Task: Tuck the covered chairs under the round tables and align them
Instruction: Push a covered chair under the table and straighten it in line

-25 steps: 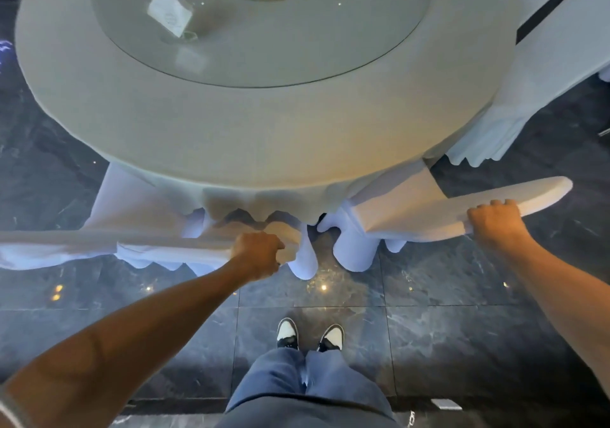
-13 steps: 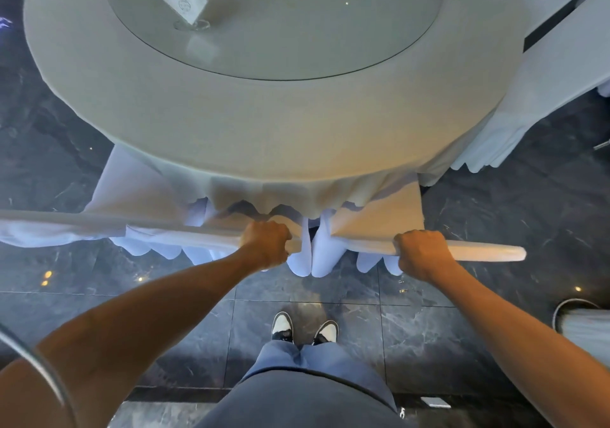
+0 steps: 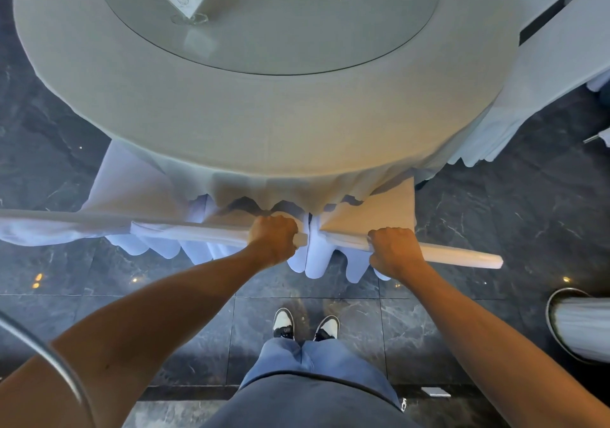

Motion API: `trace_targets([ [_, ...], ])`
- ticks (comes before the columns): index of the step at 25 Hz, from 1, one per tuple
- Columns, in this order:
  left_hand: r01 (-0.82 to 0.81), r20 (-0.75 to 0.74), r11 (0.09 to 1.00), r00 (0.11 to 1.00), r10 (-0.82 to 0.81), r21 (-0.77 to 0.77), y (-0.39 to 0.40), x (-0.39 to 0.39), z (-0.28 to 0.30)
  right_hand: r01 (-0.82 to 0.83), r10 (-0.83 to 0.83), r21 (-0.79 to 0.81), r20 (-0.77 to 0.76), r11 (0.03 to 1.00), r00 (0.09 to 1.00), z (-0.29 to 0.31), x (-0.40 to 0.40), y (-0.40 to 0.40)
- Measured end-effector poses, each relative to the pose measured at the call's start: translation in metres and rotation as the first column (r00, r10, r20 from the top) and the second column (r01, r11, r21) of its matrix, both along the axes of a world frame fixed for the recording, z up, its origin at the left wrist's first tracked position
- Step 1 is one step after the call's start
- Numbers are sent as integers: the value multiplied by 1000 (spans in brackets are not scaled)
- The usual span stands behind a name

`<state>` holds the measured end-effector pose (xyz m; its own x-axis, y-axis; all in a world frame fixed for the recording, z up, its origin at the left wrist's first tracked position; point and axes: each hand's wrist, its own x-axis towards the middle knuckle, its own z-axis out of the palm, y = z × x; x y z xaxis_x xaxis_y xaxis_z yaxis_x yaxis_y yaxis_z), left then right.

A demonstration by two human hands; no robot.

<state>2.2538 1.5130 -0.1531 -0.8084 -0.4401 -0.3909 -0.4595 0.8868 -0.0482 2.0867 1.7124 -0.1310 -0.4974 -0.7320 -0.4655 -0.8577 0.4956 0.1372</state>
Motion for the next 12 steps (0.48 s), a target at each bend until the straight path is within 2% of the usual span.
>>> trace_targets([
  [12, -25, 8, 999, 1000, 25, -40, 5, -2, 1, 2, -2, 7, 6, 1000, 1000, 12, -5, -1],
])
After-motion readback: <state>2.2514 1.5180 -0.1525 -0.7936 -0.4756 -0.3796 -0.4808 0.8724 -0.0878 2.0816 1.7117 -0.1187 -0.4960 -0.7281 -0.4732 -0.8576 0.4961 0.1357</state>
